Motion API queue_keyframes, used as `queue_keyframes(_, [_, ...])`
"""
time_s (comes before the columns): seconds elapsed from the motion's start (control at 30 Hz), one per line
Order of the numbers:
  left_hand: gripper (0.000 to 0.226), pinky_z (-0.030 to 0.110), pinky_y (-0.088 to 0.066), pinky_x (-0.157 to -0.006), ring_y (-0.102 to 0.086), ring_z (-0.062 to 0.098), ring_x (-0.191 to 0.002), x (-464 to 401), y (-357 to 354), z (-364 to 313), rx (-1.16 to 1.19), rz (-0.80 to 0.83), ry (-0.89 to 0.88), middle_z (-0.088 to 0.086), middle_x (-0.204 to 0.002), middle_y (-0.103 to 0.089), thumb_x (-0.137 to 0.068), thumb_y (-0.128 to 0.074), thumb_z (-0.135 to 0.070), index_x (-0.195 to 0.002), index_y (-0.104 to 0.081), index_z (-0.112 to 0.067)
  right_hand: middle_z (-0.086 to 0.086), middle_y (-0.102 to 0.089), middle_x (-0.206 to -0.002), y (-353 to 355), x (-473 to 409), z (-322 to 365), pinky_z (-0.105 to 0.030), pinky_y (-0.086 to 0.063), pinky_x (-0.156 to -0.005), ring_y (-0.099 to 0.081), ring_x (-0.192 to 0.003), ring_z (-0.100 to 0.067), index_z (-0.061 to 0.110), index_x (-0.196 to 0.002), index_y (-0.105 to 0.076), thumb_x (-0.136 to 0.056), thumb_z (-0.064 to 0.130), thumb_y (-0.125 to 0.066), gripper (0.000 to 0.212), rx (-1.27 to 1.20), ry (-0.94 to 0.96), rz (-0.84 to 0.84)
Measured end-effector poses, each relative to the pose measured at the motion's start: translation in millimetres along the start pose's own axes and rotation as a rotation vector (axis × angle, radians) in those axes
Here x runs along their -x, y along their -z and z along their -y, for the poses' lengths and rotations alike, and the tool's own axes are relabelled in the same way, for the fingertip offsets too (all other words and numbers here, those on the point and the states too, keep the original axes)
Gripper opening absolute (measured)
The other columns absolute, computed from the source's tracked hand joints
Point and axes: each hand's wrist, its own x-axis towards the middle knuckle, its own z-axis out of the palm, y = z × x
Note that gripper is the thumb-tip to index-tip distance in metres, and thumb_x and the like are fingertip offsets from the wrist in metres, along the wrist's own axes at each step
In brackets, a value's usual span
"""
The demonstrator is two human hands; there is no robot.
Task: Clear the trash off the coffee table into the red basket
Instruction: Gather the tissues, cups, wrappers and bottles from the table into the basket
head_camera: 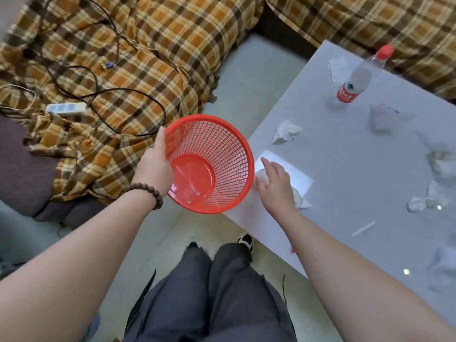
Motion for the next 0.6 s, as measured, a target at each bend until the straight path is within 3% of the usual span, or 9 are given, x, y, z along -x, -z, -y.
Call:
queue_keyframes(0.1, [0.070, 0.036, -0.036, -0.060, -0.048, 0.022, -0.072, -19.0, -12.9, -4.1, -0.053, 0.012, -0.018, 0.018, -0.104, -0.055, -0.089, -0.032, -0.003, -0.147, -0.004, -0.028, -0.008, -0.018, -0.156, -13.7, -16.1, -19.6, -0.046, -0.021, -0.113, -0.013, -0.142, -0.028, 0.031, -0.143, -0.032, -0.092, 0.031, -0.052, 0.055, 0.130, -0.017, 0.067])
queue_keyframes(0.23, [0.070, 0.037, -0.035, -0.060, -0.046, 0.023, -0.072, -42.1, -31.2, -5.7, -0.110, 0.039, -0.051, 0.019, -0.105, -0.053, -0.089, -0.033, -0.004, -0.147, -0.003, -0.030, -0.010, -0.010, -0.158, -35.6, -43.3, -36.6, -0.047, -0.018, -0.115, -0.009, -0.144, -0.033, 0.031, -0.146, -0.026, -0.091, 0.027, -0.055, 0.062, 0.305, -0.004, 0.135])
queue_keyframes(0.33, [0.070, 0.035, -0.032, -0.060, -0.042, 0.022, -0.071, -56.1, -36.9, -5.5, -0.146, 0.040, -0.062, 0.020, -0.107, -0.053, -0.088, -0.034, -0.004, -0.147, -0.005, -0.030, -0.013, -0.019, -0.153, -50.7, -51.1, -41.8, -0.047, -0.029, -0.107, -0.018, -0.139, -0.034, 0.026, -0.142, -0.032, -0.094, 0.016, -0.045, 0.051, 0.325, -0.066, 0.186])
queue_keyframes(0.43, [0.070, 0.037, -0.034, -0.063, -0.046, 0.026, -0.075, -65.2, -36.0, -4.3, -0.161, 0.023, -0.088, 0.022, -0.106, -0.054, -0.087, -0.035, -0.005, -0.146, -0.008, -0.029, -0.015, -0.036, -0.136, -56.8, -53.9, -39.0, -0.037, -0.035, -0.084, -0.034, -0.119, -0.035, 0.016, -0.131, -0.043, -0.094, 0.011, -0.041, 0.038, 0.248, -0.070, 0.189])
queue_keyframes(0.6, [0.068, 0.037, -0.033, -0.062, -0.040, 0.022, -0.074, -74.1, -31.5, -11.9, -0.185, 0.029, -0.080, 0.022, -0.110, -0.053, -0.089, -0.035, -0.006, -0.146, -0.008, -0.028, -0.012, -0.039, -0.133, -31.1, -57.3, -12.4, -0.032, -0.034, -0.079, -0.039, -0.115, -0.032, 0.017, -0.126, -0.047, -0.095, 0.021, -0.048, 0.032, 0.090, -0.049, -0.049])
